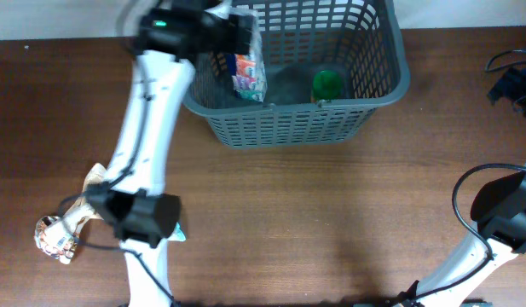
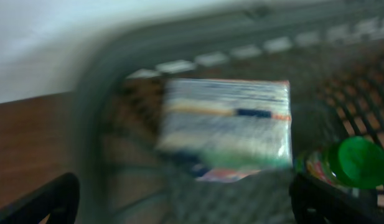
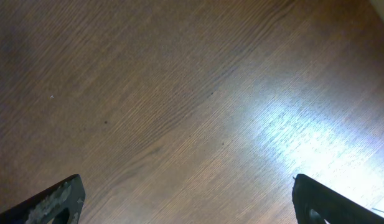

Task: Pack container
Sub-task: 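Lower the tissue pack into the basket and open the left gripper, then move the left gripper back over the white rice bag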

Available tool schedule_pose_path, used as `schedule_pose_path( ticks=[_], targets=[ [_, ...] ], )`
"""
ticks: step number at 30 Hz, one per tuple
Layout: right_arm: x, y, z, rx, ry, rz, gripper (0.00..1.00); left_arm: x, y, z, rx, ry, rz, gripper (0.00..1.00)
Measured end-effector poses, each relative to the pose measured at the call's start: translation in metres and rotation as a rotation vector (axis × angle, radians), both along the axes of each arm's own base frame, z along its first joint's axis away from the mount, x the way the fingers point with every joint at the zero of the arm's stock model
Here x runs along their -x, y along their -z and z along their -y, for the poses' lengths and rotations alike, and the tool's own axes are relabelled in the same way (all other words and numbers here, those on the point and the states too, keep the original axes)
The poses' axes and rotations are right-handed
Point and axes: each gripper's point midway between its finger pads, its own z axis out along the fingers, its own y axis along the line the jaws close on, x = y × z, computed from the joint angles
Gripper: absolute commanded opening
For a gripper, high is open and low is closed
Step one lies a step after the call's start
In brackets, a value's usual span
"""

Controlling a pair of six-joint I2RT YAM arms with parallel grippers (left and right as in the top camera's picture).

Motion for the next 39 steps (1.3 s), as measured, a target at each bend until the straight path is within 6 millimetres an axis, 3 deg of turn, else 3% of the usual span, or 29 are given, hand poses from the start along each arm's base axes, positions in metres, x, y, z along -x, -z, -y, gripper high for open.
schedule_pose_path(
  ticks=[3, 7, 10, 12, 14, 17, 20, 25, 30, 33, 39],
  targets=[
    [0.000, 0.000, 0.000, 0.000, 0.000, 0.000, 0.99, 0.021, -0.039, -0.056, 0.004, -0.103, 0.036, 0.99],
    [0.000, 0.000, 0.000, 0.000, 0.000, 0.000, 0.99, 0.072, -0.080, -0.151, 0.020, -0.346, 0.044, 0.99],
    [0.000, 0.000, 0.000, 0.000, 0.000, 0.000, 0.99, 0.115, -0.080, -0.215, 0.066, -0.574, -0.031, 0.99],
    [0.000, 0.000, 0.000, -0.001, 0.000, 0.000, 0.99, 0.128, -0.071, -0.232, 0.090, -0.656, -0.081, 0.99],
    [0.000, 0.000, 0.000, 0.000, 0.000, 0.000, 0.99, 0.151, -0.050, -0.251, 0.138, -0.784, -0.193, 0.99],
    [0.000, 0.000, 0.000, 0.000, -0.001, 0.000, 0.99, 0.166, -0.027, -0.270, 0.213, -0.913, -0.287, 0.99],
    [0.000, 0.000, 0.000, 0.000, 0.000, 0.000, 0.99, 0.172, -0.001, -0.277, 0.282, -0.974, -0.382, 0.99],
    [0.000, 0.000, 0.000, 0.000, 0.000, 0.000, 0.99, 0.187, 0.063, -0.264, 0.349, -1.059, -0.628, 0.99],
    [0.000, 0.000, 0.000, 0.000, 0.000, 0.000, 0.99, 0.224, 0.137, -0.249, 0.430, -1.372, -0.893, 0.99],
    [0.000, 0.000, 0.000, 0.000, 0.000, 0.001, 0.99, 0.237, 0.159, -0.252, 0.457, -1.537, -0.880, 0.99],
    [0.000, 0.000, 0.000, 0.000, -0.001, 0.000, 0.99, 0.276, 0.164, -0.281, 0.587, -1.854, -0.754, 0.99]
  ],
)
